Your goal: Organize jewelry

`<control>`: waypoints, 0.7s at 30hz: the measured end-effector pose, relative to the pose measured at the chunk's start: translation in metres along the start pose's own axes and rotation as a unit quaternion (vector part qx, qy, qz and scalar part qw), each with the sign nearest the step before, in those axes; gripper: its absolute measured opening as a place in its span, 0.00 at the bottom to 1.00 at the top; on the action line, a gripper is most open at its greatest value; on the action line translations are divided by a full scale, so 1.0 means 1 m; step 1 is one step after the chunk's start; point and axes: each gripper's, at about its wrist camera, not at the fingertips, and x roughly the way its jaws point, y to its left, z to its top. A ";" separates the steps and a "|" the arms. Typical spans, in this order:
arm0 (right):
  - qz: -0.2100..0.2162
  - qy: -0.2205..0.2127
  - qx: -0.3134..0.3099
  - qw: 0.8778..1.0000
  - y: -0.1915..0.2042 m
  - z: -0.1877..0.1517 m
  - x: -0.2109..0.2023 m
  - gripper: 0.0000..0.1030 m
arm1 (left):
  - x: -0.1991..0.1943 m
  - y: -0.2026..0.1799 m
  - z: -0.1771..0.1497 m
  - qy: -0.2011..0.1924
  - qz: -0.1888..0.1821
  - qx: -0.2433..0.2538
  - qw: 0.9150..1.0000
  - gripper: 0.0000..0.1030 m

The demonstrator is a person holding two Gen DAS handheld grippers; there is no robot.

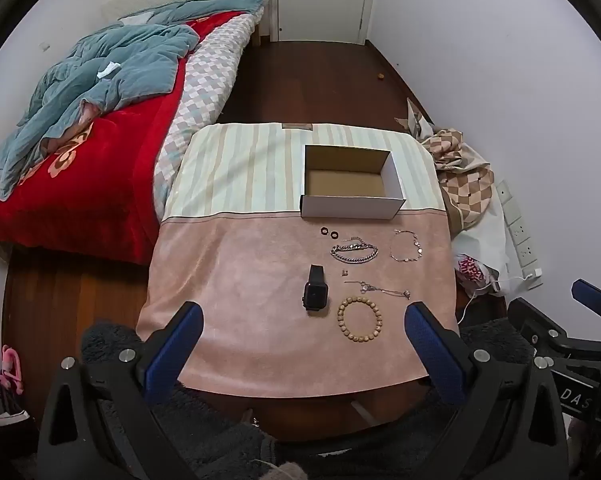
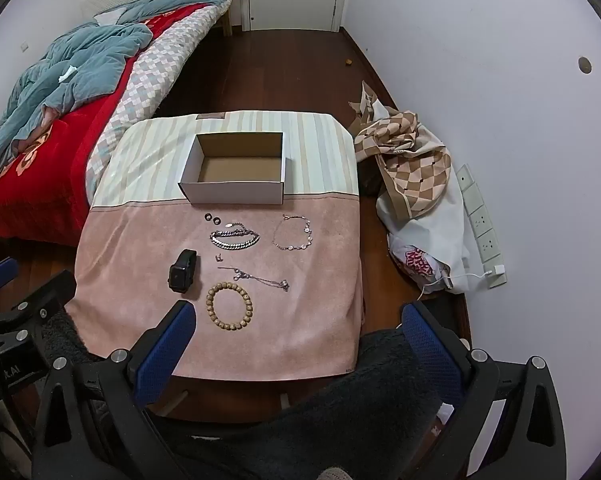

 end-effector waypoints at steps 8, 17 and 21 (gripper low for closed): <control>0.002 -0.003 0.000 1.000 0.000 0.000 -0.001 1.00 | -0.002 0.003 0.001 -0.002 0.002 0.001 1.000 1.00; 0.000 -0.004 0.001 1.000 0.002 -0.001 -0.001 1.00 | -0.003 0.007 0.003 -0.001 0.004 0.001 1.000 1.00; 0.001 -0.007 0.001 1.000 -0.004 0.000 -0.001 1.00 | -0.003 0.006 0.003 -0.001 0.006 0.001 1.000 1.00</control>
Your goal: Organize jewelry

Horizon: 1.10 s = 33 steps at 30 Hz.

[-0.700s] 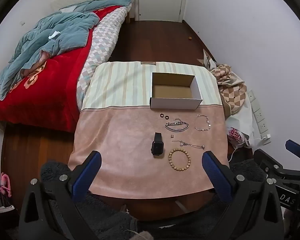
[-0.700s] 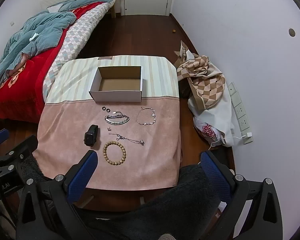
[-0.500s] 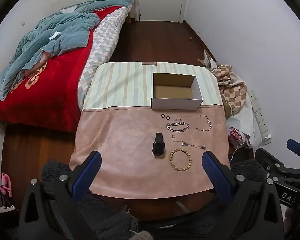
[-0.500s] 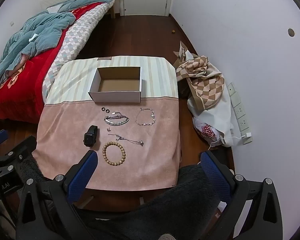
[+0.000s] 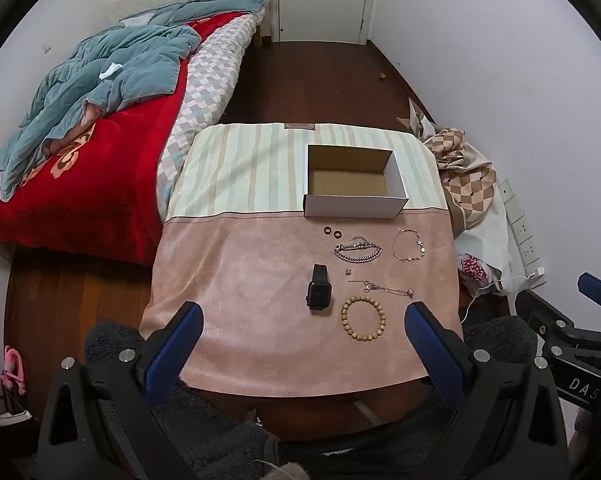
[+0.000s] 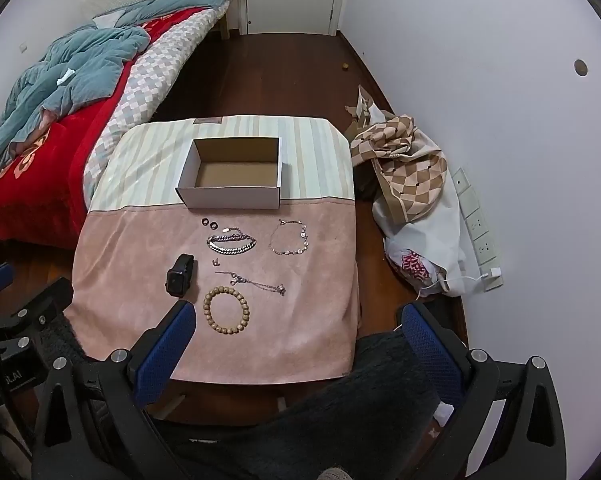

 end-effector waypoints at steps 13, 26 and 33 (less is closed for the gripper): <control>-0.005 -0.011 -0.002 1.000 0.002 0.001 -0.008 1.00 | -0.004 -0.005 -0.004 -0.011 0.002 0.002 1.000 1.00; -0.004 -0.015 -0.003 1.000 0.001 0.004 -0.011 1.00 | -0.007 -0.007 -0.004 -0.013 0.002 0.001 1.000 1.00; -0.004 -0.014 -0.004 1.000 0.001 0.004 -0.011 1.00 | -0.007 -0.007 -0.003 -0.013 0.001 0.001 1.000 1.00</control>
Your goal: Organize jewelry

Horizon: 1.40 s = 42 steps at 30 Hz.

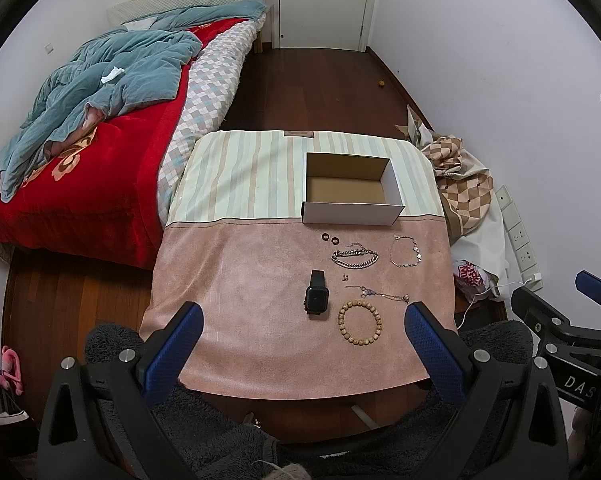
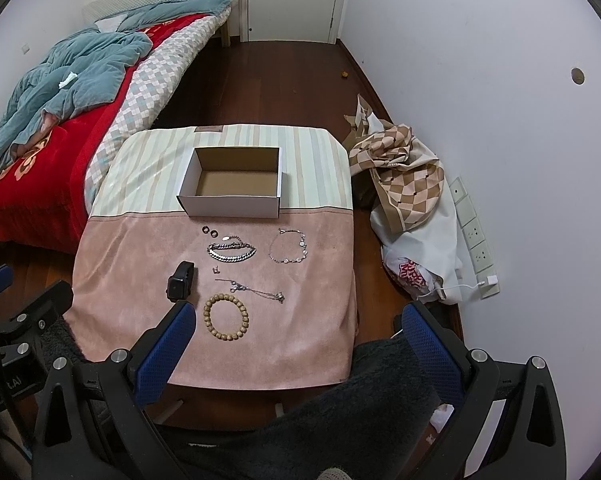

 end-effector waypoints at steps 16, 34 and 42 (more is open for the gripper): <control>-0.001 -0.003 -0.001 1.000 0.000 0.003 -0.003 1.00 | -0.004 0.000 0.001 -0.004 0.001 0.000 1.000 1.00; -0.002 -0.014 0.000 1.000 -0.001 0.002 -0.011 1.00 | -0.007 0.001 0.002 -0.008 -0.001 0.001 1.000 1.00; -0.002 -0.018 0.000 1.000 0.000 0.001 -0.014 1.00 | -0.008 0.002 0.002 -0.010 -0.001 0.000 1.000 1.00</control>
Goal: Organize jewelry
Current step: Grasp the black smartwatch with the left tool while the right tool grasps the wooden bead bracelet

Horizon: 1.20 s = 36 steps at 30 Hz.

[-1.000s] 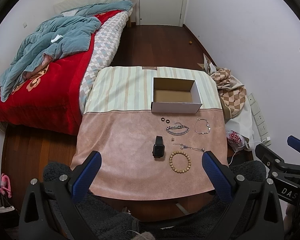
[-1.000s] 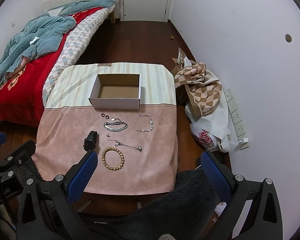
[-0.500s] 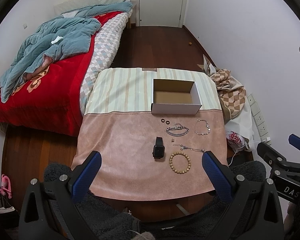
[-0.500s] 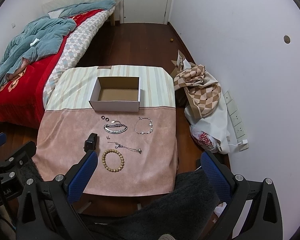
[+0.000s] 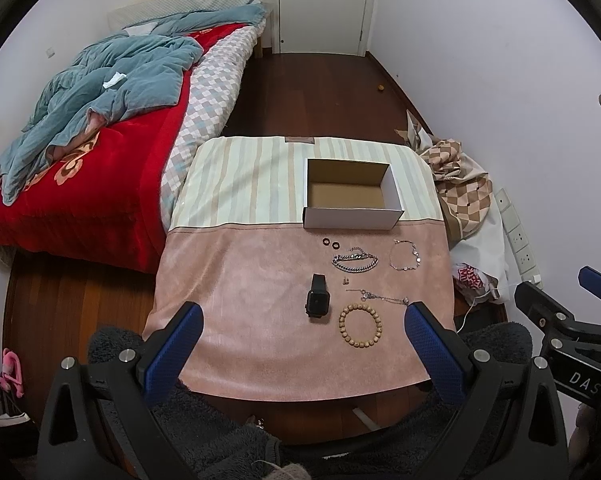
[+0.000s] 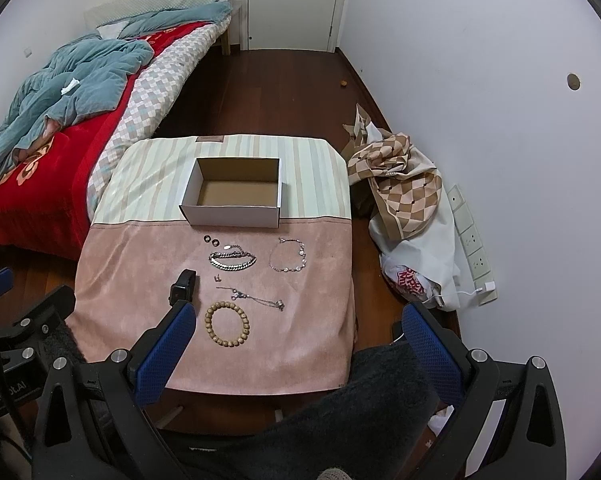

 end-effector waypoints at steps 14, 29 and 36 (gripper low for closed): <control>0.010 0.046 -0.002 0.999 0.001 0.018 0.102 1.00 | 0.085 0.019 0.030 -0.023 0.123 0.001 0.992 1.00; 0.081 0.203 -0.008 0.976 0.056 -0.063 0.284 0.57 | 0.214 0.032 -0.025 0.126 0.152 -0.003 0.980 1.00; 0.073 0.184 -0.033 0.980 0.065 -0.073 0.287 0.09 | 0.222 0.026 -0.033 0.140 0.136 0.008 0.981 1.00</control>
